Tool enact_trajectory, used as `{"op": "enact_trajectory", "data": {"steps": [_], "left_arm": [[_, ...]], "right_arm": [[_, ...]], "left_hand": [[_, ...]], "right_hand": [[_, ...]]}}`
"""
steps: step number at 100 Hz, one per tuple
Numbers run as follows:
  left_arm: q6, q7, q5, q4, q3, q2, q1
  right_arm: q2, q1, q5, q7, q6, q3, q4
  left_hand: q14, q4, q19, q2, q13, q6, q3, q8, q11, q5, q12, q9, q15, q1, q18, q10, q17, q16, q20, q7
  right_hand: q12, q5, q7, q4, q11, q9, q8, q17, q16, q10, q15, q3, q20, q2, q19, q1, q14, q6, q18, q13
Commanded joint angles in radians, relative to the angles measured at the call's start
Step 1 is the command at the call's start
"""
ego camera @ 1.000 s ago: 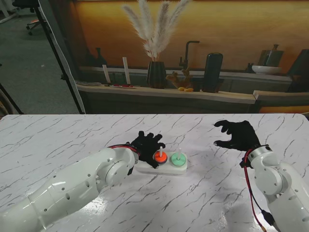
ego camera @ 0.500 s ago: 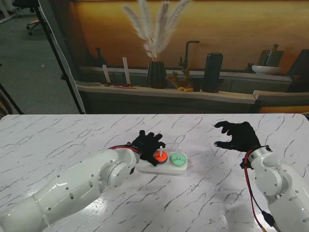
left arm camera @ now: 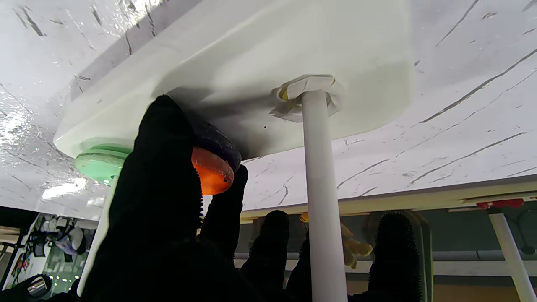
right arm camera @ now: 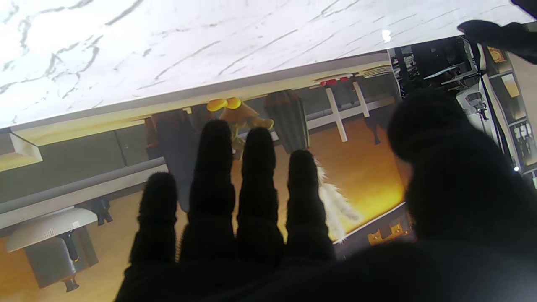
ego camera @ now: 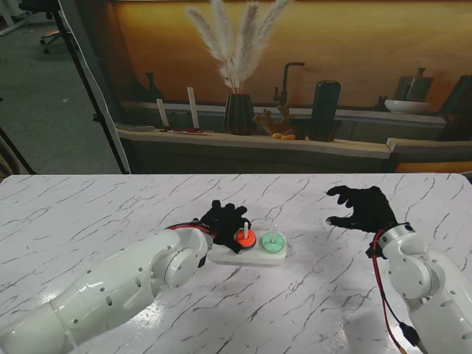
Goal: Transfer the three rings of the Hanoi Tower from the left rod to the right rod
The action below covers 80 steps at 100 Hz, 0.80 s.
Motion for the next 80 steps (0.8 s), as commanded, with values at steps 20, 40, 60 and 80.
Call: {"op": "enact_trajectory", "data": {"steps": [20,40,60,80], "left_arm": [[-0.028,-0.038,-0.022,-0.026,-0.032,-0.001,0.015],[-0.026,-0.043,-0.032,-0.044,-0.054,-0.001,0.027],[-0.021,-0.057,-0.064,-0.048,-0.059,-0.001,0.031],[-0.019,-0.073,-0.08,-0.049,-0.058,0.001,0.031]], "right_arm": [[-0.004,-0.006,0.003,0.016,0.006,-0.011,0.001],[-0.004,-0.005,0.002,0.019,0.009,-0.015,0.002],[-0.004,-0.004,0.004,0.016,0.011,-0.015,0.004],[-0.005,-0.003,0.006,0.015,0.012,-0.015,0.006]], "left_hand": [[-0.009,-0.01,0.026,0.118,0.025,-0.038,0.003,-0.013,0.016,0.027,0.014,0.035,-0.002,0.043,0.0,-0.011,-0.014,0.008,-0.019,0.015],[-0.008,-0.012,0.025,0.121,0.027,-0.041,-0.004,-0.02,0.016,0.029,0.013,0.036,-0.003,0.046,-0.001,-0.012,-0.015,0.008,-0.022,0.018],[-0.009,-0.009,0.013,0.086,0.017,-0.03,-0.005,-0.032,0.007,0.018,0.009,0.016,-0.01,0.045,-0.003,-0.012,-0.023,0.004,-0.029,0.007],[-0.01,-0.003,0.001,0.06,0.011,-0.028,0.0,-0.044,0.0,0.006,0.005,0.004,-0.014,0.038,-0.002,-0.009,-0.026,0.001,-0.035,-0.011]], "right_hand": [[0.006,0.0,0.0,0.015,0.008,0.017,0.003,-0.011,0.01,-0.016,0.009,-0.004,-0.001,0.0,0.016,-0.016,-0.007,-0.025,0.326,0.004],[0.007,0.0,-0.002,0.016,0.007,0.018,0.003,-0.01,0.011,-0.016,0.009,-0.004,-0.001,0.003,0.017,-0.014,-0.005,-0.024,0.325,0.005],[0.007,0.002,-0.001,0.015,0.008,0.017,0.004,-0.01,0.012,-0.015,0.011,-0.007,0.0,0.006,0.017,-0.008,-0.006,-0.024,0.324,0.006],[0.008,0.004,0.001,0.016,0.01,0.018,0.005,-0.01,0.012,-0.014,0.013,-0.01,0.0,0.009,0.017,-0.002,-0.005,-0.028,0.324,0.007]]}}
